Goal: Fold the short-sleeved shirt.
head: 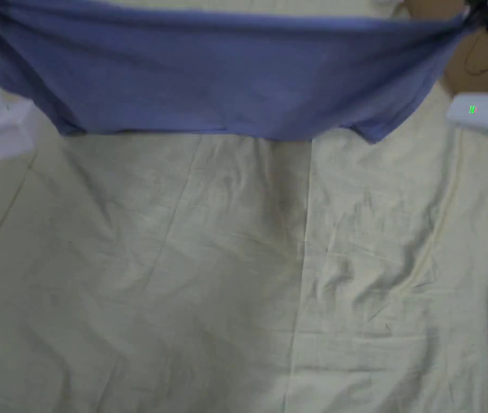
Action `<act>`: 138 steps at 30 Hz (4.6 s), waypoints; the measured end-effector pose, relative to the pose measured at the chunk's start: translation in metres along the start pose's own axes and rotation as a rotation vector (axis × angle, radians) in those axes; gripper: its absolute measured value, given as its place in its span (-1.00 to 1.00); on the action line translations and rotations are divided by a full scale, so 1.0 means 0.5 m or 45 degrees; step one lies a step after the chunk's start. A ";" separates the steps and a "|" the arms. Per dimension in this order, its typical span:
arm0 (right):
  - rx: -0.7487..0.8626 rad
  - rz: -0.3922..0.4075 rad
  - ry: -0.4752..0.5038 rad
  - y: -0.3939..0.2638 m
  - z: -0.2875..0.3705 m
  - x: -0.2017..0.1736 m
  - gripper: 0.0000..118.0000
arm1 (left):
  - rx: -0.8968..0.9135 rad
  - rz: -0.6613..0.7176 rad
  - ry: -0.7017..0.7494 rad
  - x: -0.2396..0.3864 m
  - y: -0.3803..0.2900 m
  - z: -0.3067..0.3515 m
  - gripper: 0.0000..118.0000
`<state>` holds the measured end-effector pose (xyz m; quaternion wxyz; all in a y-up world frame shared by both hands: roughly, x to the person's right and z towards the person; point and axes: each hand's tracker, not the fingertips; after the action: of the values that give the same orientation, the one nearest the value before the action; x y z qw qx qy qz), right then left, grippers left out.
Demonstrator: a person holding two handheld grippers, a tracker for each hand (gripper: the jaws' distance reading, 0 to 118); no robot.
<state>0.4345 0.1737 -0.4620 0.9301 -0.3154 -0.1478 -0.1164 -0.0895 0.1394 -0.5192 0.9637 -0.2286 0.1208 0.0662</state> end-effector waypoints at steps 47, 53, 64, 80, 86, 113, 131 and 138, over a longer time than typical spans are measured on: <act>0.316 0.154 0.080 -0.522 0.539 0.202 0.74 | 0.047 -0.047 -0.158 -0.261 -0.395 0.581 1.00; 0.512 0.226 0.174 -0.543 0.567 0.140 0.66 | 0.213 -0.212 -0.241 -0.181 -0.406 0.626 0.61; 0.515 0.236 0.255 -0.576 0.564 0.098 -1.00 | 0.205 -0.259 -0.303 -0.157 -0.433 0.636 -1.00; 0.442 0.251 0.257 -0.576 0.542 0.100 -1.00 | -0.449 -0.018 -0.250 -0.294 -0.351 0.483 1.00; 0.383 0.242 0.253 -0.584 0.517 0.098 -1.00 | -0.766 -0.119 -0.144 -0.299 -0.471 0.388 0.92; -0.330 0.355 0.088 -0.621 0.368 0.206 0.96 | -0.603 0.164 -0.260 -0.301 -0.481 0.465 -1.00; -0.668 0.252 0.125 -0.702 0.259 0.264 -0.91 | -0.608 0.142 -0.207 -0.295 -0.472 0.453 -1.00; -0.530 0.219 0.167 -0.586 0.323 0.267 -0.91 | -0.557 0.331 -0.251 -0.316 -0.416 0.439 -1.00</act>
<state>0.4353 0.0305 -0.1314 0.8591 -0.5036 -0.0326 -0.0851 -0.1591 0.0439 -0.1992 0.8820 -0.4064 0.0375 0.2358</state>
